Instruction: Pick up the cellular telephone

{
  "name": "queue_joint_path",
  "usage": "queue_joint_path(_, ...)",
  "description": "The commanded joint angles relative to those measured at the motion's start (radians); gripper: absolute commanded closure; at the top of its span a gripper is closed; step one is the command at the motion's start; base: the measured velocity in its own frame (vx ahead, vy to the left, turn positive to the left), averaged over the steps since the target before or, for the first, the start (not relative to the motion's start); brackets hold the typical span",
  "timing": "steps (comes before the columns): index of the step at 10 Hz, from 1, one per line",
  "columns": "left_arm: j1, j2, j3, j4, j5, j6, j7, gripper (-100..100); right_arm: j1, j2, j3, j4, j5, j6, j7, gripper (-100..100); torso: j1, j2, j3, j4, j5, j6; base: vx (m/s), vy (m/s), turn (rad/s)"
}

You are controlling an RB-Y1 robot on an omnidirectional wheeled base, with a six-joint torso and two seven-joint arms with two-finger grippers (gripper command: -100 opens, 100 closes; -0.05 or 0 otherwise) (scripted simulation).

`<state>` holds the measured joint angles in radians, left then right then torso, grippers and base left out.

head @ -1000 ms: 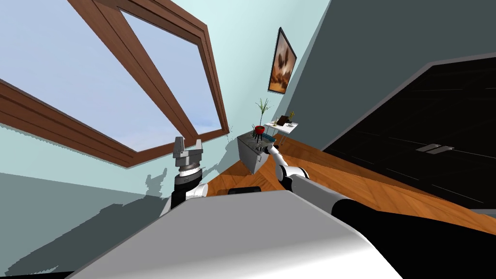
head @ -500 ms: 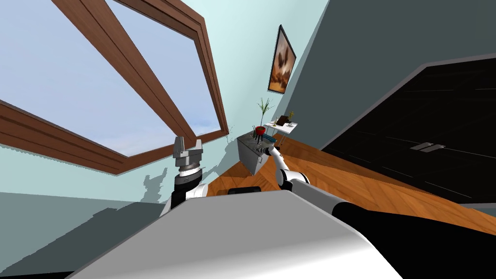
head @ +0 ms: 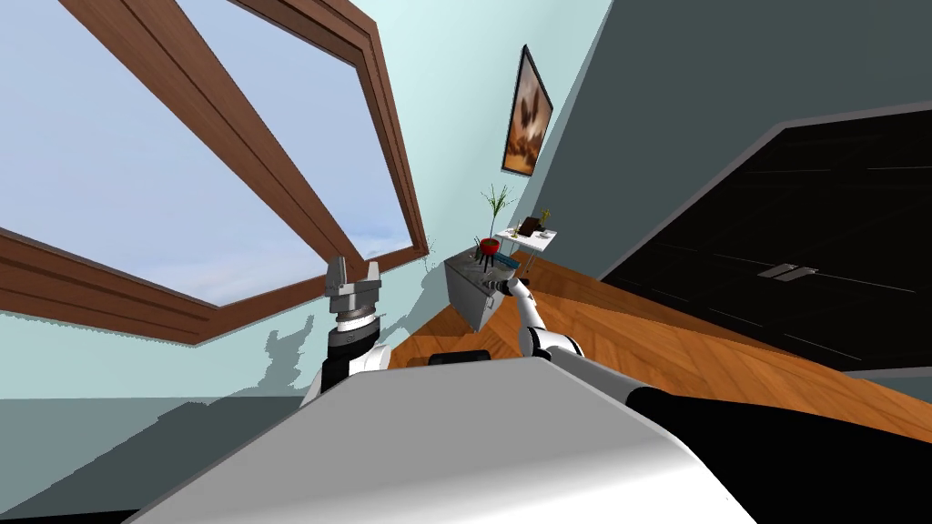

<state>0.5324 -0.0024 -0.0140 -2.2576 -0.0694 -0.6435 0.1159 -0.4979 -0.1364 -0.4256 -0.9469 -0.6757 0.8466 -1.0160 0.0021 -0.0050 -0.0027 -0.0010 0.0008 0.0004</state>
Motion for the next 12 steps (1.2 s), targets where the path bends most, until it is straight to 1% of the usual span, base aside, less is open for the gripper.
queue_joint_path(1, 0.0, 0.0, 0.0, 0.0, 0.0, 0.0, 0.0, 0, 0.015, 0.006, -0.008, -0.03, 0.003, 0.013, 0.009, -100, 0.0, 0.0, 0.0, 0.0, 0.0, 0.0, 0.049, 0.035, -0.031)
queue_joint_path(2, 0.0, 0.0, 0.0, 0.0, 0.0, 0.0, 0.0, 0, 0.012, 0.005, -0.005, -0.023, 0.003, 0.011, 0.005, -100, 0.0, 0.001, 0.0, 0.0, 0.0, 0.0, 0.016, 0.014, -0.004)
queue_joint_path(3, 0.0, 0.0, 0.0, 0.0, 0.0, 0.0, 0.0, 0, 0.014, 0.005, -0.006, -0.026, 0.004, 0.013, 0.006, 100, -0.001, 0.002, 0.001, 0.0, 0.0, 0.0, 0.0, 0.0, 0.0)
queue_joint_path(7, 0.0, 0.0, 0.0, 0.0, 0.0, 0.0, 0.0, 0, 0.013, 0.005, -0.006, -0.025, 0.004, 0.012, 0.006, 100, -0.003, 0.004, 0.002, 0.001, -0.001, -0.001, 0.0, 0.0, 0.0)
queue_joint_path(8, 0.0, 0.0, 0.0, 0.0, 0.0, 0.0, 0.0, 0, 0.013, 0.005, -0.006, -0.025, 0.004, 0.012, 0.006, 0, -0.003, 0.004, 0.002, 0.001, -0.001, -0.001, 0.0, 0.0, 0.0)
queue_joint_path(9, 0.0, 0.0, 0.0, 0.0, 0.0, 0.0, 0.0, 0, -0.01, -0.004, 0.004, 0.013, -0.005, -0.01, 0.002, 100, -0.003, 0.004, 0.002, 0.001, -0.001, -0.001, -0.036, -0.019, 0.047)
queue_joint_path(10, 0.0, 0.0, 0.0, 0.0, 0.0, 0.0, 0.0, 0, -0.036, -0.014, 0.016, 0.047, -0.013, -0.033, -0.004, 100, -0.003, 0.005, 0.003, 0.001, -0.001, -0.001, -0.067, -0.047, 0.109)
queue_joint_path(11, 0.0, 0.0, 0.0, 0.0, 0.0, 0.0, 0.0, 0, -0.036, -0.014, 0.016, 0.055, -0.013, -0.033, -0.004, 100, -0.005, 0.007, 0.004, 0.001, -0.001, -0.002, -0.06, -0.044, 0.036)
queue_joint_path(12, 0.0, 0.0, 0.0, 0.0, 0.0, 0.0, 0.0, 0, -0.062, -0.024, 0.028, 0.091, -0.022, -0.056, -0.011, 100, -0.005, 0.007, 0.004, 0.001, -0.002, -0.001, -0.066, -0.041, 0.029)
